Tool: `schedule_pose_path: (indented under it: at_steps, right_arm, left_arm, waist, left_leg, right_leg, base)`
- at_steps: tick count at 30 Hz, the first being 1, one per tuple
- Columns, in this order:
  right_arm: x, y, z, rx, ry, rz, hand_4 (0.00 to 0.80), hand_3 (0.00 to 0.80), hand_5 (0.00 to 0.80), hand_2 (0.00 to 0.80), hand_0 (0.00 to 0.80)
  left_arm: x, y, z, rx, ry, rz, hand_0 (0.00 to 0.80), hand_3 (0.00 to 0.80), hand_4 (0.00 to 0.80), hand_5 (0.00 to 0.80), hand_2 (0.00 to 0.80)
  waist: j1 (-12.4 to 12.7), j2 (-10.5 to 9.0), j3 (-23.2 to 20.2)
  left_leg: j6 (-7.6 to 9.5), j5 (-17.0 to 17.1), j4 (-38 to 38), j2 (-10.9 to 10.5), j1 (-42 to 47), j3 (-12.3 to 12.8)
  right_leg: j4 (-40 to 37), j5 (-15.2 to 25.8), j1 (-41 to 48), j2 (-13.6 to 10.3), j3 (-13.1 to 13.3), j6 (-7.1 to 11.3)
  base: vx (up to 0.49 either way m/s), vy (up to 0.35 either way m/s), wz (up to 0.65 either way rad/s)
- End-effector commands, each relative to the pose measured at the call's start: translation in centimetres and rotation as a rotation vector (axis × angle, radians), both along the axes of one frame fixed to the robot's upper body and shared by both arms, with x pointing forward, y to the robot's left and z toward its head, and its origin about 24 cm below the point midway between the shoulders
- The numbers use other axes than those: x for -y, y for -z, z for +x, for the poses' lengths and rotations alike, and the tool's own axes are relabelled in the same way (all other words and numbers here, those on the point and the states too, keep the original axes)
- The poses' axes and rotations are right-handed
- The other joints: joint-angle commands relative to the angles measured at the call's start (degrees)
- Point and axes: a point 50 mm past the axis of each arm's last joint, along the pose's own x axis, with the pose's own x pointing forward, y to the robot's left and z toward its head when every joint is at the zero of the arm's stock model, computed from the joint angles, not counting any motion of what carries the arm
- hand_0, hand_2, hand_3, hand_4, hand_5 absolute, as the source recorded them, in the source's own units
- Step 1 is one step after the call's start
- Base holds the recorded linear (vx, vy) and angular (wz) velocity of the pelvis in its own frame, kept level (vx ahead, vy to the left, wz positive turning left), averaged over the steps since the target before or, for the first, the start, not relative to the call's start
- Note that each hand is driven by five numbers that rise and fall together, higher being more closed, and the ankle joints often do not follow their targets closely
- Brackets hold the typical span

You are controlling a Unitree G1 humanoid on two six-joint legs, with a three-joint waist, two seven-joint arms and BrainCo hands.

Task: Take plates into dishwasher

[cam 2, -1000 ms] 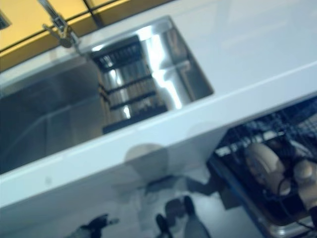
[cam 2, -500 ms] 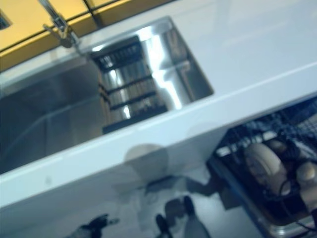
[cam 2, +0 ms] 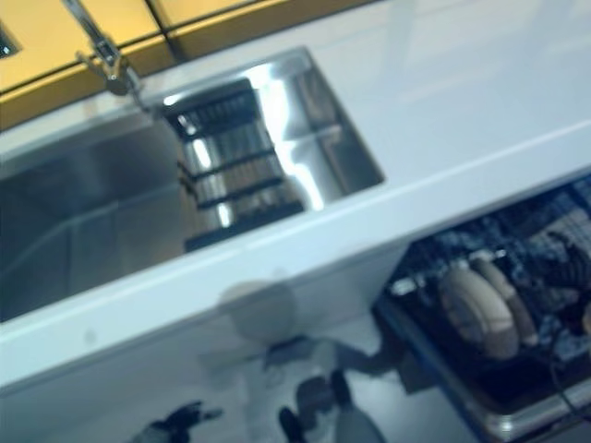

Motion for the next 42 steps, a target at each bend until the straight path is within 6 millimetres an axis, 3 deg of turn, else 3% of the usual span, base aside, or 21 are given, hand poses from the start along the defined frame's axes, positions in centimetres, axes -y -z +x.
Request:
schedule_pose_path:
  at_steps: [1, 11, 18, 21, 23, 26, 30, 32, 34, 35, 37, 42]
  right_arm:
    - [1.8, -3.3, -1.0, 0.074, 0.059, 0.009, 0.0, 0.0, 0.0, 0.0, 0.0]
    - [4.7, -2.0, -3.9, 0.02, 0.191, 0.091, 0.0, 0.0, 0.0, 0.0, 0.0]
    - [6.7, 2.2, -7.9, -0.088, 0.329, 0.205, 0.0, 0.0, 0.0, 0.0, 0.0]
    - [7.5, 4.7, -10.0, -0.126, 0.431, 0.261, 0.0, 0.0, 0.0, 0.0, 0.0]
    - [8.2, 6.5, -11.9, -0.159, 0.517, 0.294, 0.0, 0.0, 0.0, 0.0, 0.0]
    - [8.7, 7.6, -13.0, -0.171, 0.568, 0.312, 0.0, 0.0, 0.0, 0.0, 0.0]
    - [9.3, 8.8, -15.4, -0.21, 0.667, 0.373, 0.0, 0.0, 0.0, 0.0, 0.0]
    - [9.2, 10.2, -17.2, -0.226, 0.734, 0.433, 0.0, 0.0, 0.0, 0.0, 0.0]
    - [9.4, 11.7, -19.5, -0.223, 0.825, 0.509, 0.0, 0.0, 0.0, 0.0, 0.0]
    - [9.2, 12.5, -19.9, -0.22, 0.85, 0.547, 0.0, 0.0, 0.0, 0.0, 0.0]
    - [8.2, 14.5, -19.7, -0.234, 0.862, 0.622, 0.0, 0.0, 0.0, 0.0, 0.0]
    - [6.8, 16.7, -18.8, -0.288, 0.852, 0.737, 0.0, 0.0, 0.0, 0.0, 0.0]
  left_arm:
    - [-1.8, 0.6, -2.2, -0.106, -0.03, 0.078, 0.0, 0.0, 0.0, 0.0, 0.0]
    - [-3.3, 0.9, -4.4, -0.221, -0.052, 0.159, 0.0, 0.0, 0.0, 0.0, 0.0]
    - [-4.9, 0.7, -5.9, -0.273, -0.113, 0.193, 0.0, 0.0, 0.0, 0.0, 0.0]
    - [-5.5, 0.5, -6.1, -0.257, -0.161, 0.188, 0.0, 0.0, 0.0, 0.0, 0.0]
    - [-5.6, 0.4, -5.7, -0.243, -0.15, 0.183, 0.0, 0.0, 0.0, 0.0, 0.0]
    - [-5.5, 0.1, -4.4, -0.209, -0.138, 0.177, 0.0, 0.0, 0.0, 0.0, 0.0]
    - [-5.3, -0.2, -2.9, -0.183, -0.16, 0.163, 0.0, 0.0, 0.0, 0.0, 0.0]
    - [-4.8, -0.4, -1.5, -0.164, -0.157, 0.164, 0.0, 0.0, 0.0, 0.0, 0.0]
    - [-4.3, -0.7, -0.1, -0.147, -0.145, 0.174, 0.0, 0.0, 0.0, 0.0, 0.0]
    - [-4.2, -0.9, 0.4, -0.138, -0.144, 0.177, 0.0, 0.0, 0.0, 0.0, 0.0]
    - [-4.2, -1.1, 1.0, -0.111, -0.162, 0.176, 0.0, 0.0, 0.0, 0.0, 0.0]
    - [-4.5, -0.9, 0.3, -0.094, -0.181, 0.181, 0.0, 0.0, 0.0, 0.0, 0.0]
  waist:
    - [0.84, -3.95, -6.71]
    - [1.14, -7.68, -11.3]
    - [1.44, -9.91, -13.1]
    - [2.24, -10.67, -12.58]
    - [2.77, -11.21, -11.66]
    - [3.18, -11.28, -10.81]
    - [2.71, -9.22, -11.37]
    - [2.51, -9.74, -10.4]
    - [1.02, -9.13, -9.47]
    - [0.76, -8.91, -9.25]
    - [1.17, -9.42, -8.52]
    - [3.3, -9.56, -8.04]
  left_leg:
    - [-0.72, -4.6, 0.28, 2.6, 2.66, 2.31]
    - [-0.46, -5.22, 0.28, 4.11, 4.55, 2.09]
    - [-1.19, -3.89, 0.28, 6.55, 6.12, 1.42]
    - [-1.44, -3.05, 0.28, 6.42, 5.94, 0.3]
    - [-1.81, -5.53, 7.08, 6.78, 5.03, 1.13]
    - [-0.22, -9.31, 19.98, 6.74, 4.3, 0.99]
    - [-0.07, -6.81, 27.63, 3.54, 5.75, -2.97]
    - [0.74, -7.92, 28.71, 0.81, 2.46, -3.45]
    - [1.14, -12.49, 20.81, -0.16, 4.86, -1.43]
    - [1.65, -13.43, 15.87, -1.19, 6.23, -1.58]
    - [2.79, -13.43, 11.66, -4.06, 6.15, -3.13]
    - [3.89, -14.33, 12.34, -6.91, 4.61, -6.21]
  right_leg:
    - [0.14, -3.15, 1.34, -0.36, -0.83, 5.53]
    - [2.64, -5.26, 2.59, 0.35, -1.36, 4.77]
    - [6.04, -8.19, 3.67, 1.83, -2.89, 2.57]
    - [4.65, -7.66, 5.02, 2.35, -2.95, 2.1]
    - [4.17, -7.0, 5.36, 1.93, -3.96, 1.54]
    - [4.12, -5.99, 4.63, 2.0, -4.17, 0.22]
    - [5.38, -7.08, 2.02, 5.22, -2.7, -1.05]
    - [6.26, -5.78, -0.95, 5.58, -3.08, -0.79]
    - [6.57, -4.76, -3.08, 5.39, -5.31, 1.48]
    - [6.38, -3.71, -4.4, 5.28, -5.48, 2.57]
    - [4.81, 0.68, -7.74, 5.0, -4.41, 4.35]
    - [2.48, 2.96, -9.22, 4.94, -3.57, 5.1]
  base:
    - [0.034, 0.043, -0.04]
    - [0.034, -0.023, -0.01]
    - [0.04, -0.203, 0.01]
    - [-0.006, -0.21, 0.07]
    - [-0.114, -0.144, 0.05]
    - [-0.159, -0.027, 0.01]
    - [-0.202, 0.08, -0.1]
    - [-0.425, 0.151, -0.02]
    - [-0.394, 0.243, 0.28]
    - [-0.429, 0.27, 0.65]
    - [-0.458, 0.209, 0.6]
    - [-0.399, 0.171, -0.19]
